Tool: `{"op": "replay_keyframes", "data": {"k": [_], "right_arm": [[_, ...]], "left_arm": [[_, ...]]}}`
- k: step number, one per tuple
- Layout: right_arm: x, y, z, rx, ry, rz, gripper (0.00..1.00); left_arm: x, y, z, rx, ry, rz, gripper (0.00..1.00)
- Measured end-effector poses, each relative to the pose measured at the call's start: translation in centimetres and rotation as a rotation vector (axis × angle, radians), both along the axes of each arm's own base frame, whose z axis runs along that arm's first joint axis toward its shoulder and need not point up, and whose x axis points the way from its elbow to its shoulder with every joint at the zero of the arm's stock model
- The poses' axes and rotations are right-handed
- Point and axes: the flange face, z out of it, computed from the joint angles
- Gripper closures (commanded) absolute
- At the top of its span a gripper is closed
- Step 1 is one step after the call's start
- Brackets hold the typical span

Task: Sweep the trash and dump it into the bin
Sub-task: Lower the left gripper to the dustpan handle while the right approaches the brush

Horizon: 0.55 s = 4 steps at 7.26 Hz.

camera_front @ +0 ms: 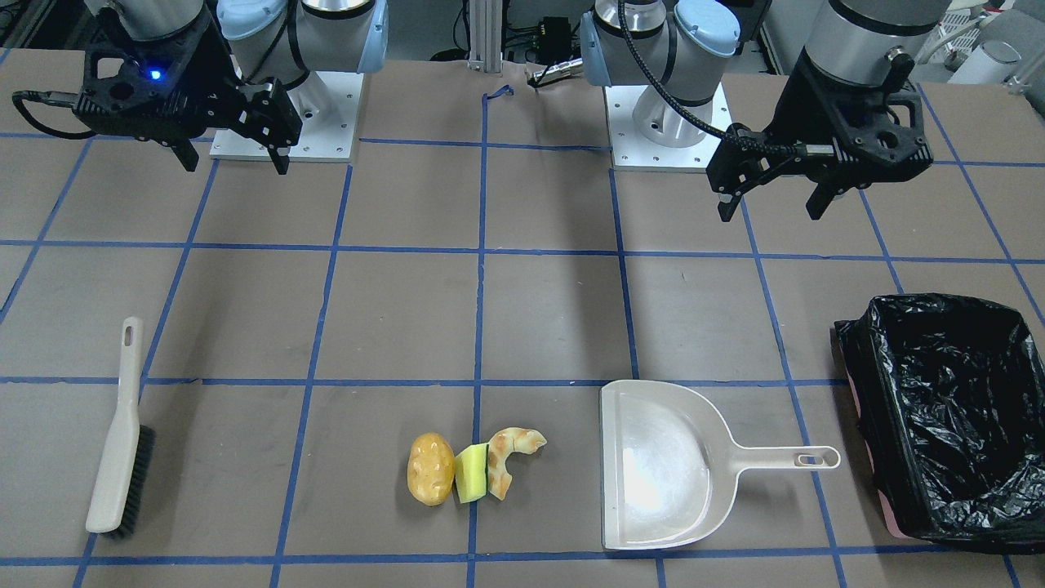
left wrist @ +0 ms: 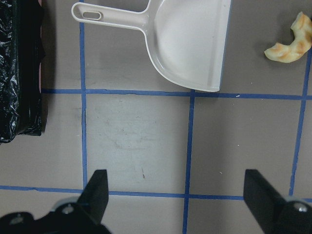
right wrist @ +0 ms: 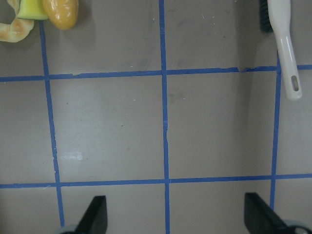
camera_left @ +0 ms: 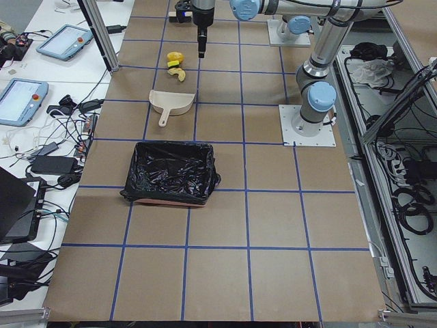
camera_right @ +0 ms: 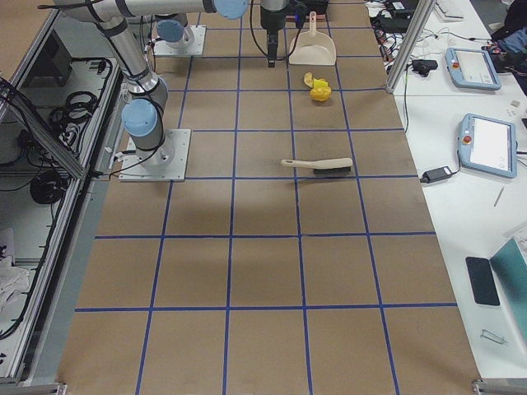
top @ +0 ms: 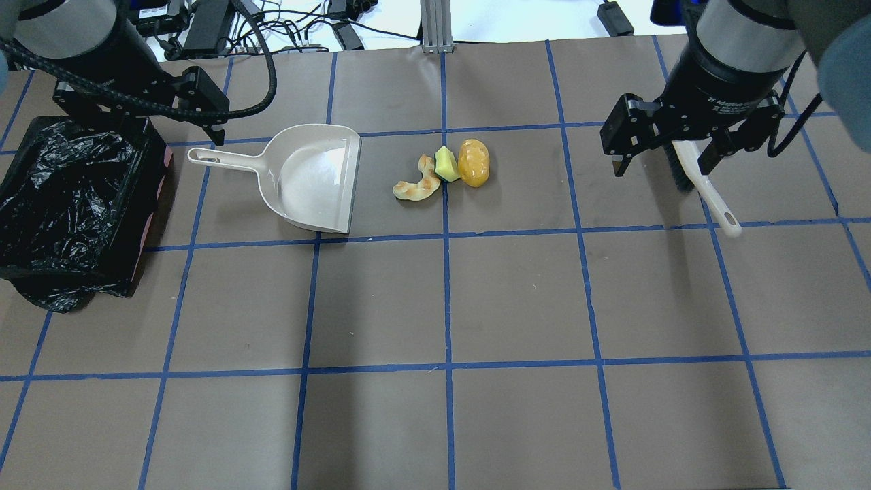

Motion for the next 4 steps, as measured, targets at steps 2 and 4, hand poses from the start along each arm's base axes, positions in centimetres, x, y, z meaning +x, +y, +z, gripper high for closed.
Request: {"op": "replay_keyframes", "data": {"k": [2,4], "right_arm": [[-0.05,-0.05,0.07,-0.001,0.001,-0.001,0.00],[-0.14,-0.23,0.21,-0.011,0.003,0.000,0.00]], "left_arm": [[0.04,-0.26,-0.07,-0.006,-0.003,-0.009,0.00],[0.50,-1.01,0.12,-0.030,-0.040,-0.184,0.01]]}}
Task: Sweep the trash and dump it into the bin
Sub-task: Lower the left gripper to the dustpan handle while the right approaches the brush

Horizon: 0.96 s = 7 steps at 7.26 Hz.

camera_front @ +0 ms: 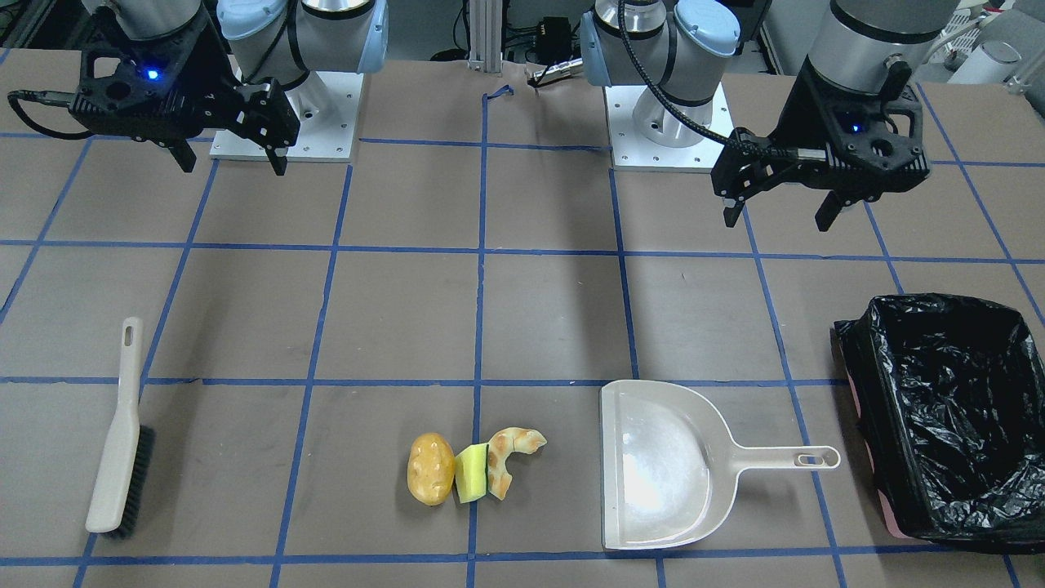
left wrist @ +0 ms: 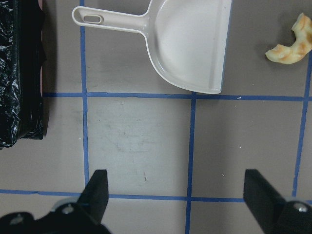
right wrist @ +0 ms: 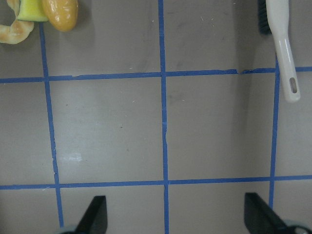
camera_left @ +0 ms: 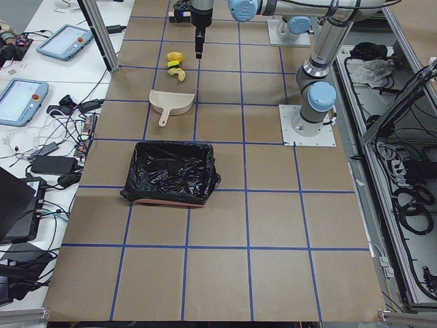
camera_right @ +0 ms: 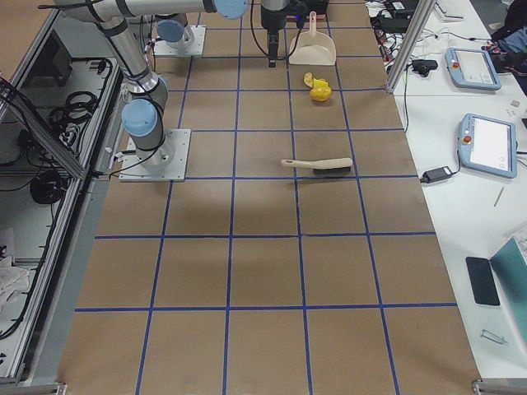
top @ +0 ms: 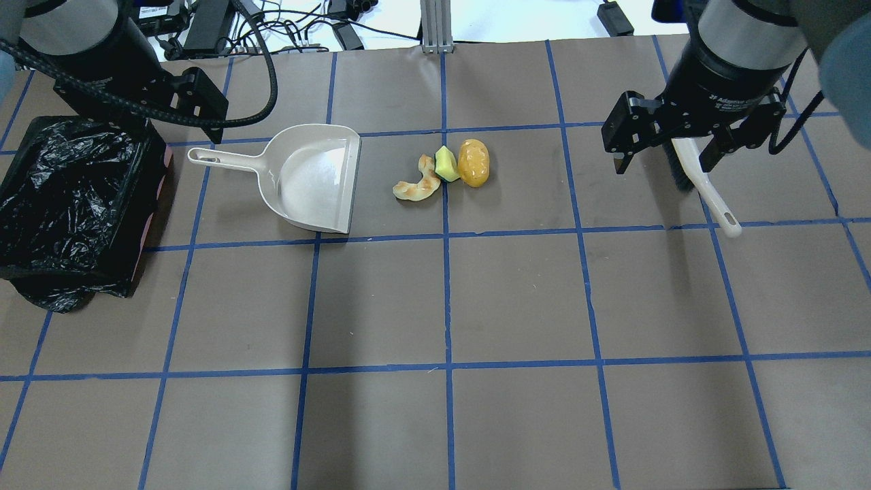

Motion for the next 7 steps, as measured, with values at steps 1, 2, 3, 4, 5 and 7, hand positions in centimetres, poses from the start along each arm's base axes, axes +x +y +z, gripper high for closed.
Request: {"op": "replay_keyframes", "data": {"k": [1,2,3,4,5,7], "right_arm": [[-0.1,-0.1,0.2,-0.012,0.002,-0.004,0.00],[-0.3,-0.3,0.3,-0.021,0.008,-0.006,0.00],[-0.7,-0.4,0.2,-0.023,0.015,-0.008,0.00],[-1.2,-0.6,0.1,-0.024,0.019,-0.008,0.00],[-2.5,-1.0,0.0,-0.023,0.021,-0.003,0.00],[-7.7,-2.2,-0.6,-0.010,0.021,0.010,0.00]], "left_arm": [[0.6,-0.8,-0.1,-0.022,-0.026,-0.148,0.01],[1.1,-1.9,-1.1,-0.009,-0.043,-0.313,0.02],[1.5,-2.9,-2.6,0.020,-0.056,-0.517,0.02],[1.9,-4.0,-4.3,0.056,-0.065,-0.713,0.02],[2.3,-5.4,-6.7,0.103,-0.062,-0.891,0.02],[3.3,-9.1,-11.8,0.157,-0.064,-1.201,0.02]]}}
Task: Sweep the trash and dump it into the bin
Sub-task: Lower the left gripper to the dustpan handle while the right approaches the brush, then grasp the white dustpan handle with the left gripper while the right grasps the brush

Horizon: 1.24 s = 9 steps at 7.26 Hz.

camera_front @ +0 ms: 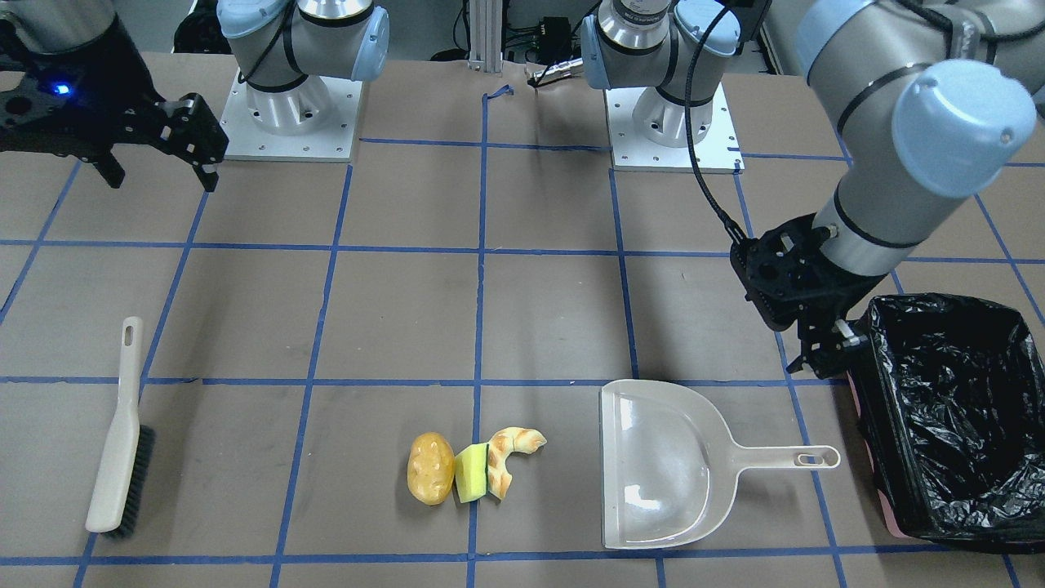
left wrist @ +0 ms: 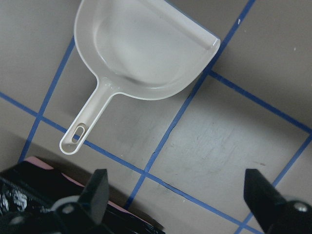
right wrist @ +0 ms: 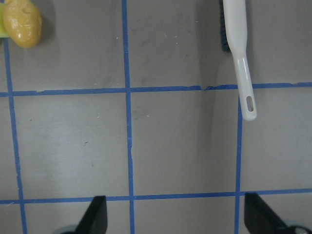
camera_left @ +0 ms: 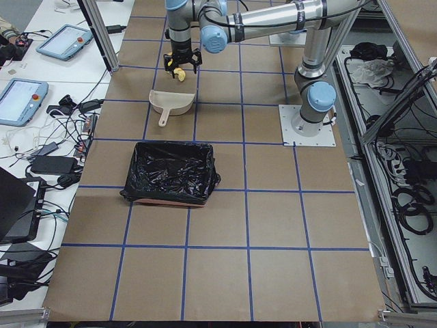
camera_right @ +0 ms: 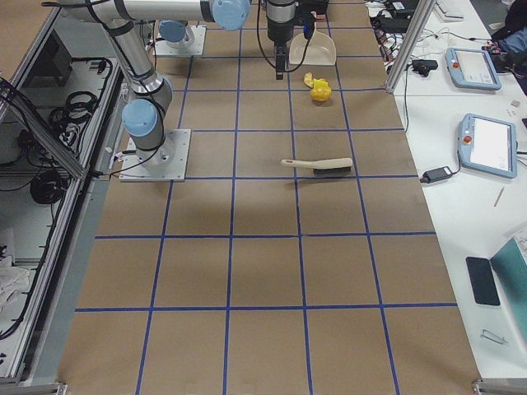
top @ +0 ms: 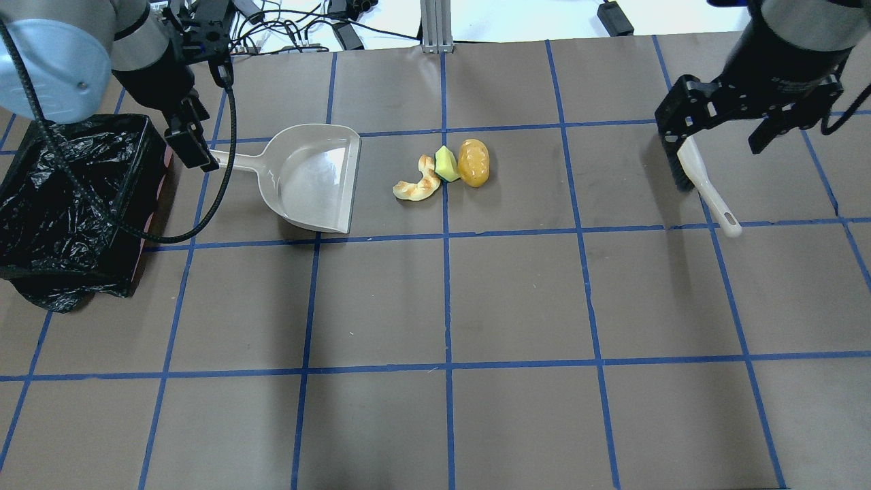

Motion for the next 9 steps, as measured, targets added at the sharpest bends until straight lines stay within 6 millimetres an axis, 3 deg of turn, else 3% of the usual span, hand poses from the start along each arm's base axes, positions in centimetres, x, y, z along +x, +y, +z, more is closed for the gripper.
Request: {"op": "replay_keyframes", "data": {"k": [2,3,5,9], "right_arm": [[-5.2,-2.0,-2.2,0.018,0.001,0.054,0.00],[-7.2,-3.3,-4.1,0.036,0.018,0.099,0.00],[-10.8,-5.4,-8.4,0.065,0.050,0.175,0.00],[-13.8,-6.7,-17.2,0.069,0.034,0.198,0.00]], "left_arm": [[2.8,-3.6,-2.9,-0.034,-0.015,-0.194,0.02],[4.7,-4.9,-4.6,-0.027,-0.013,-0.215,0.02],[6.4,-6.4,-8.2,0.016,-0.004,-0.249,0.02],[7.1,-8.0,-11.8,0.011,-0.008,-0.191,0.03]]}}
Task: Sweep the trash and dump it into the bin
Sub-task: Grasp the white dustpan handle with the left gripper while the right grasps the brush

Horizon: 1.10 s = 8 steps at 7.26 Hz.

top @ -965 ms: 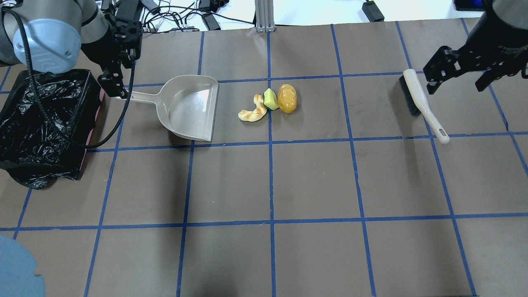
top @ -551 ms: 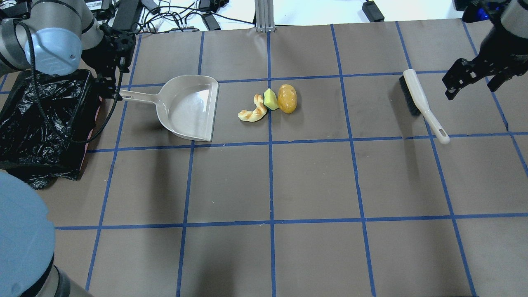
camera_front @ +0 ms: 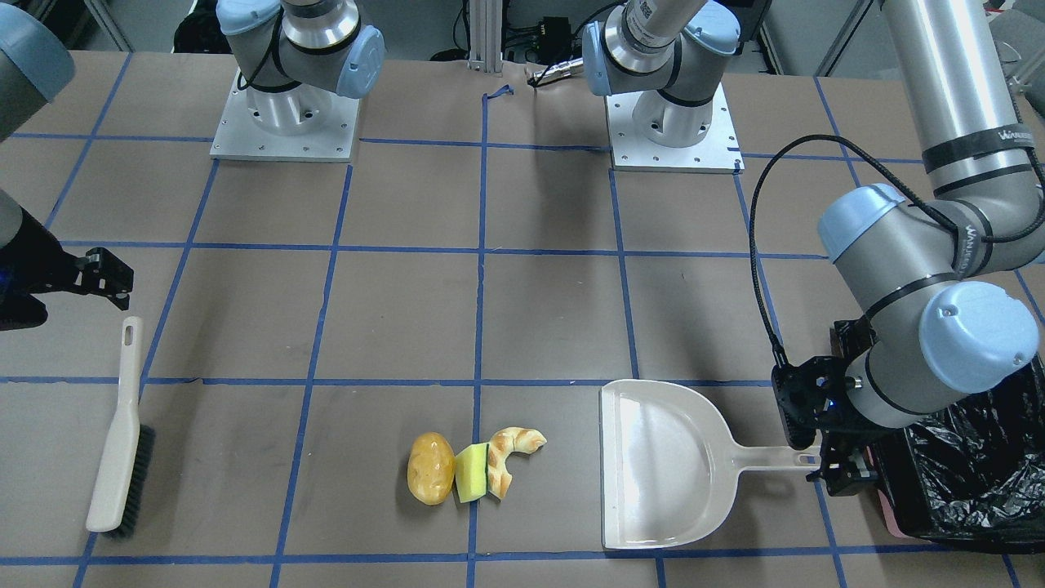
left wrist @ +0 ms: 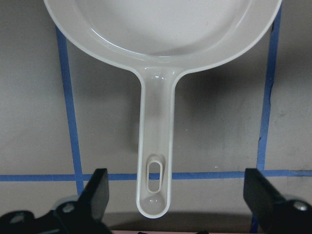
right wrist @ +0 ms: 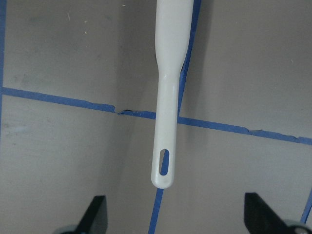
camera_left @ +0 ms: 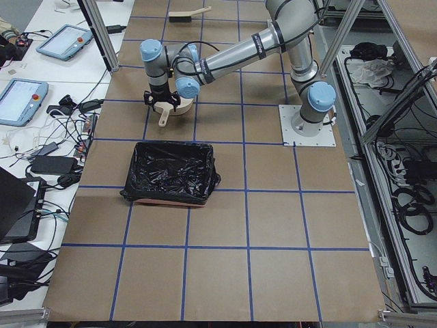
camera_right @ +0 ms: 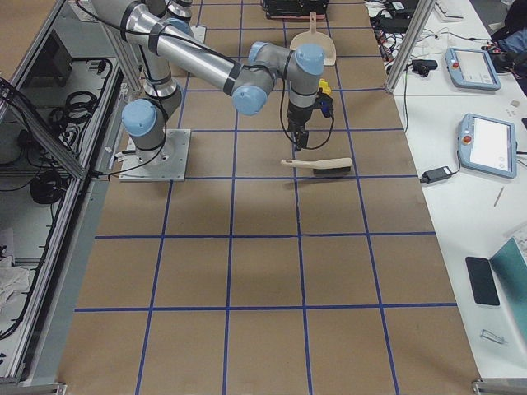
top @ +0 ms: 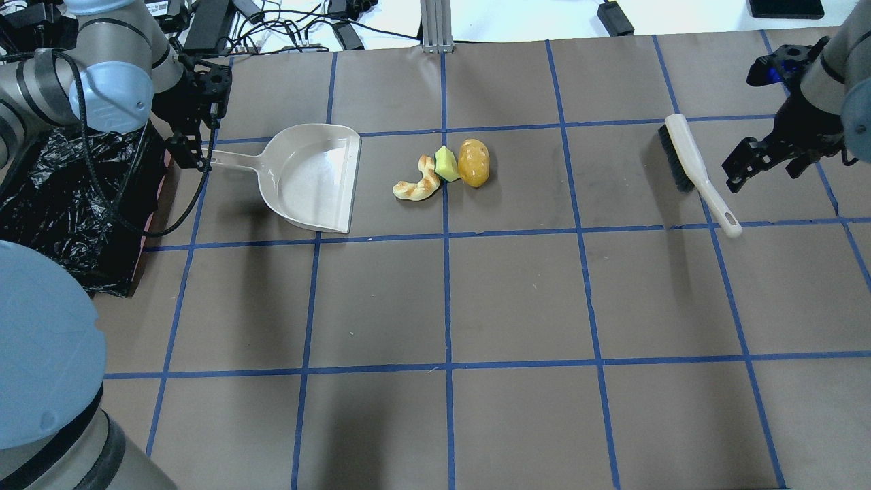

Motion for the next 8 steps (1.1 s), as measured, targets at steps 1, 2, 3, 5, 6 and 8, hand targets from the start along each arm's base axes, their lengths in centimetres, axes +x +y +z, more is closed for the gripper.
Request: {"op": "replay_keyframes", "data": {"k": [1,2,3,5,6,8], "right_arm": [[-0.2,-0.6,-1.9,0.009,-0.015,-0.003,0.00],[-0.4,-1.2,-3.4,0.018,-0.027,-0.006,0.00],[-0.6,-1.7,-4.8,0.030,-0.034,-0.009,0.01],[-0.9,-2.2,-7.4,0.064,-0.050,-0.019,0.04],[-1.0,-2.4,-8.3,0.079,-0.054,-0.029,0.07],[-1.1,-2.5,-9.6,0.102,-0.060,-0.058,0.17]], "left_arm": [[0.1,-0.3,-1.0,-0.002,0.000,0.004,0.04],[0.1,-0.4,-1.7,0.002,0.000,0.004,0.04],[0.1,-0.4,-2.3,0.009,0.002,0.004,0.04],[0.1,-0.6,-3.6,0.023,0.005,0.005,0.06],[0.2,-0.7,-4.0,0.024,0.005,0.005,0.11],[0.1,-0.7,-4.4,0.024,0.005,0.003,0.39]]}}
